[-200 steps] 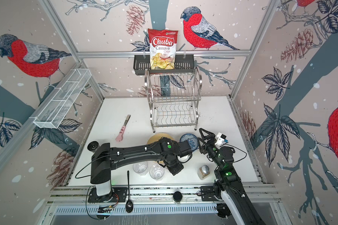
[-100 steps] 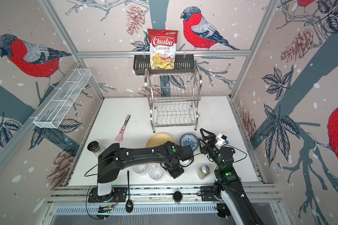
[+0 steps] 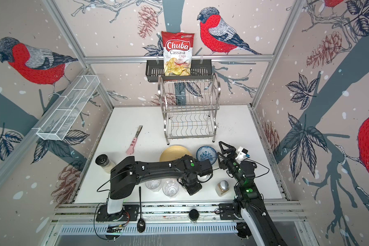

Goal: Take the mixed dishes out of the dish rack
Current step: 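Lower the glass with the left gripper onto the table beside the other glasses, then open the left gripper and lift it off the glass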

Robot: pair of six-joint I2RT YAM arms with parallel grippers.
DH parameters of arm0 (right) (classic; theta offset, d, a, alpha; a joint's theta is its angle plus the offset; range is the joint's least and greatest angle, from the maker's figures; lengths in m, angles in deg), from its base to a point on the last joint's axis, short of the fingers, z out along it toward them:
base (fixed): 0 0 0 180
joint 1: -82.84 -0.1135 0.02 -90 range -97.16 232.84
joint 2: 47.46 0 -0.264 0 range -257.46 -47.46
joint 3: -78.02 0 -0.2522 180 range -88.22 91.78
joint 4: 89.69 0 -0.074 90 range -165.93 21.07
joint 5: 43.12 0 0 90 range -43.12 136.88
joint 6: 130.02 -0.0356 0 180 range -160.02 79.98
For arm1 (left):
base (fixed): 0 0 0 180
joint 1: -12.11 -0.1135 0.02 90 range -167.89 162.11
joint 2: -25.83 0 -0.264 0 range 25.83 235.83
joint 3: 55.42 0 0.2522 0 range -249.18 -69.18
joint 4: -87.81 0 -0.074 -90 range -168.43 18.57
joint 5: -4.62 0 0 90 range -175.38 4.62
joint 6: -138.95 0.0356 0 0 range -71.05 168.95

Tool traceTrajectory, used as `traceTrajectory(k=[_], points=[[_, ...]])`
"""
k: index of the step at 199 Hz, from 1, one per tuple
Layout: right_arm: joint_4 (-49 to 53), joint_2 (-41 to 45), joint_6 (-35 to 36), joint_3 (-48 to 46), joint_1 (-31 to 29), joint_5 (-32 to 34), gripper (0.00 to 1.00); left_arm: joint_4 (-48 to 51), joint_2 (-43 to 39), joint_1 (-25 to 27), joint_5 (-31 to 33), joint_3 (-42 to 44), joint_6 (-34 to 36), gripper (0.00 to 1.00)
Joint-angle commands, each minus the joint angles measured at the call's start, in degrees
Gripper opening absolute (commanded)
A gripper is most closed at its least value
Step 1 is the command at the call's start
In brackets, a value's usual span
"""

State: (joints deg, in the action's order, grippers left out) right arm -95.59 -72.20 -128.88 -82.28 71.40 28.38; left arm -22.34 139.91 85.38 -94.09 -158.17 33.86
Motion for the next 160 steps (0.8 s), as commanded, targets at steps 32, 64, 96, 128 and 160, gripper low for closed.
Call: traceTrajectory(k=[32, 64, 96, 128, 160], points=[[-0.83, 1.58, -0.77, -0.09, 0.44, -0.72, 0.99, 1.03, -3.65, -0.06, 2.09, -2.21, -1.29, 0.48], [-0.21, 2.22, -0.96, -0.12, 0.59, -0.6, 0.99, 1.95, -5.98, -0.08, 3.08, -3.07, -2.42, 0.51], [0.64, 2.69, -1.14, 0.11, 0.63, -0.88, 1.0, 2.86, -9.04, -0.14, 3.07, -3.85, -3.77, 0.54], [2.7, 4.1, -0.92, 1.03, 0.62, -0.29, 0.99, 3.92, -14.11, -0.16, 4.01, -4.65, -5.56, 0.56], [4.69, 4.47, 0.05, 2.22, 0.68, 0.95, 1.0, 2.64, -20.32, -1.02, 7.35, -5.18, -7.79, 0.56]])
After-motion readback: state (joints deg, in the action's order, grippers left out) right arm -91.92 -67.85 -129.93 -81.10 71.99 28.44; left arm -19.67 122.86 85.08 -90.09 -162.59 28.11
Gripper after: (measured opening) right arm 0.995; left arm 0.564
